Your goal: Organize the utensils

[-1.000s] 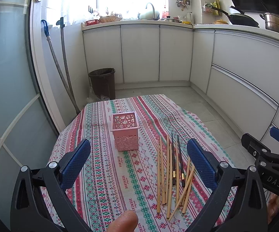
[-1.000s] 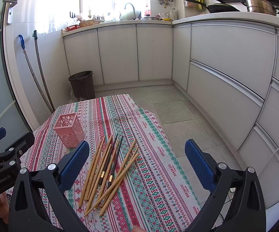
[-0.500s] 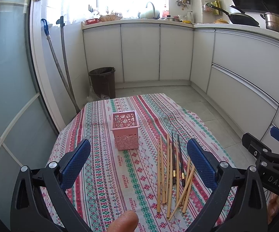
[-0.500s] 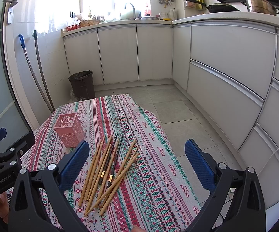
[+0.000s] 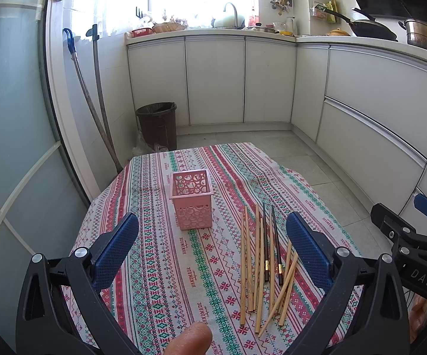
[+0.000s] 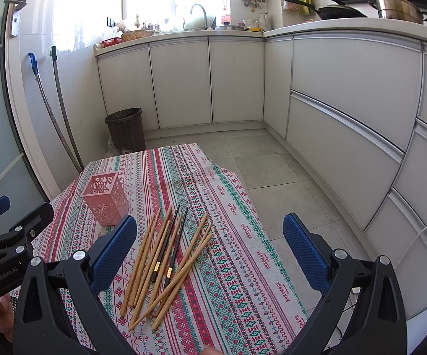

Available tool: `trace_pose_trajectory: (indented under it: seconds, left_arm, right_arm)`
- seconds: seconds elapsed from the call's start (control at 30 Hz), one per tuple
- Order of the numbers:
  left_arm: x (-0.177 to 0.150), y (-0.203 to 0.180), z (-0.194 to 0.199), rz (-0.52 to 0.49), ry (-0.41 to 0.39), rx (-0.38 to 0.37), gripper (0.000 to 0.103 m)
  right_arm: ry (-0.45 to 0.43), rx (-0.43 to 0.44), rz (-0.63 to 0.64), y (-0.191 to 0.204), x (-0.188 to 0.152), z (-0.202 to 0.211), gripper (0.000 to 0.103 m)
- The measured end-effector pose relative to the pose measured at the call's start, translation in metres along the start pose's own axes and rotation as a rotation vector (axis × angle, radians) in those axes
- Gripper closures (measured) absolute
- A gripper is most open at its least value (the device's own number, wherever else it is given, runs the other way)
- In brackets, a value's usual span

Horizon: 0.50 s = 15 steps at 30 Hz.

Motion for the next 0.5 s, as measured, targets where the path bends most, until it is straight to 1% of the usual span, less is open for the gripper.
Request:
trace_pose_trajectory:
  seconds: [0.03, 0.27, 0.3, 0.37, 0.5]
  left_arm:
    - [0.0047, 0.0001, -0.0002, 0.000, 0.001, 0.000, 0.007]
    - [0.0050, 0.0002, -0.0001, 0.000, 0.002, -0.001, 0.007]
    - [0.0049, 0.0002, -0.0001, 0.000, 0.002, 0.000, 0.007]
    - [0.0039, 0.0008, -0.0007, 0.000, 0.003, 0.000, 0.007]
    - [0.0031, 0.0013, -0.0012, 0.001, 0.004, 0.003, 0.007]
  right_arm:
    - [0.000, -0.001, 0.000, -0.0001, 0.0000, 0.0000, 0.007]
    - [0.001, 0.001, 0.000, 0.0007, -0.0001, -0.0005, 0.007]
    - [0.034, 0.017, 0.020, -0.0033, 0.0031, -0.0021, 0.007]
    - [0.002, -0.001, 0.001, 0.0010, -0.0005, -0.0011, 0.007]
    - [0.004, 0.001, 0.000, 0.0014, -0.0006, -0.0014, 0.007]
Point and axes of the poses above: each gripper's, at about its wrist camera, not at the fingertips, and z roughly against the way its jaws point, y to its left, x to its top, the point moved 10 cm from there along -z, roughly the way its jaws point, and after that the axes turned 2 degrees about y, right-handed, at the moved point
